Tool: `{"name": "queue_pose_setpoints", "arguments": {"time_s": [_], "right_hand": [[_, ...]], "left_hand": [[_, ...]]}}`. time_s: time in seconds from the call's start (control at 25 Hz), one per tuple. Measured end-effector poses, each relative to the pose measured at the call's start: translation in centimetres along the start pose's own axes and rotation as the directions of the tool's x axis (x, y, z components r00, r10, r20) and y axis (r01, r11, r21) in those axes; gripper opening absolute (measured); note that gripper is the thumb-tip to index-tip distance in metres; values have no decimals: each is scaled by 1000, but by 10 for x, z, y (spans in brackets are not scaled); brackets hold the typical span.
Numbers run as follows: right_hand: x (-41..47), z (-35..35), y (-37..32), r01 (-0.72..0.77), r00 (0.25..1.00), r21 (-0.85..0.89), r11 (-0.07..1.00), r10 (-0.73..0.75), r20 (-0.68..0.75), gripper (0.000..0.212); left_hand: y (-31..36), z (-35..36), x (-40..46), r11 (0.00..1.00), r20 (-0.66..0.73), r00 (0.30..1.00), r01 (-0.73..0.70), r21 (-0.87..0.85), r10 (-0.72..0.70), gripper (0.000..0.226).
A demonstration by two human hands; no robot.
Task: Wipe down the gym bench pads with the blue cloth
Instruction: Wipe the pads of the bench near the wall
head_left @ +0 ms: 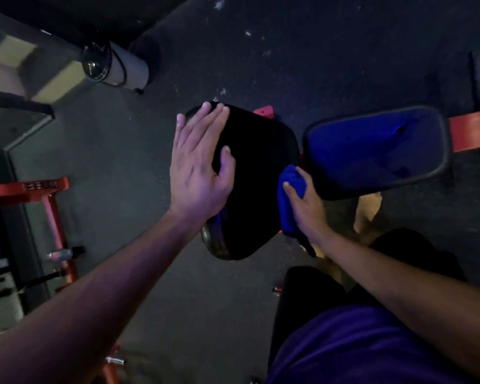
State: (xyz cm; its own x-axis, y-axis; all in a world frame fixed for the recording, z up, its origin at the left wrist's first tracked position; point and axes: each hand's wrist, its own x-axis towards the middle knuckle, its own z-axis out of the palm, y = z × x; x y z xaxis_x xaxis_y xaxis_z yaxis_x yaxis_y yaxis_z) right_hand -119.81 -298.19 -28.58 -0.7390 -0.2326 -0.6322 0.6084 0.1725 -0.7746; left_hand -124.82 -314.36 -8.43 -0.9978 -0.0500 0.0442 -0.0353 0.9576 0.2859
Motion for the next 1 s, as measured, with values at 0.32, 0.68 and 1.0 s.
{"name": "queue_pose_setpoints", "arguments": {"time_s": [0.32,0.68,1.0], "right_hand": [[20,31,-38,18,995,82,996,-10,-98,56],[42,16,0,5,994,-14,1000,-7,-112,46],[-42,31,7,402,910,77,912,-389,-142,50]], "left_hand": [[3,1,1,999,16,1000,18,48,-19,48],[3,1,-1,995,51,999,15,97,-20,43],[-2,3,-1,985,91,996,-35,168,20,42]]}}
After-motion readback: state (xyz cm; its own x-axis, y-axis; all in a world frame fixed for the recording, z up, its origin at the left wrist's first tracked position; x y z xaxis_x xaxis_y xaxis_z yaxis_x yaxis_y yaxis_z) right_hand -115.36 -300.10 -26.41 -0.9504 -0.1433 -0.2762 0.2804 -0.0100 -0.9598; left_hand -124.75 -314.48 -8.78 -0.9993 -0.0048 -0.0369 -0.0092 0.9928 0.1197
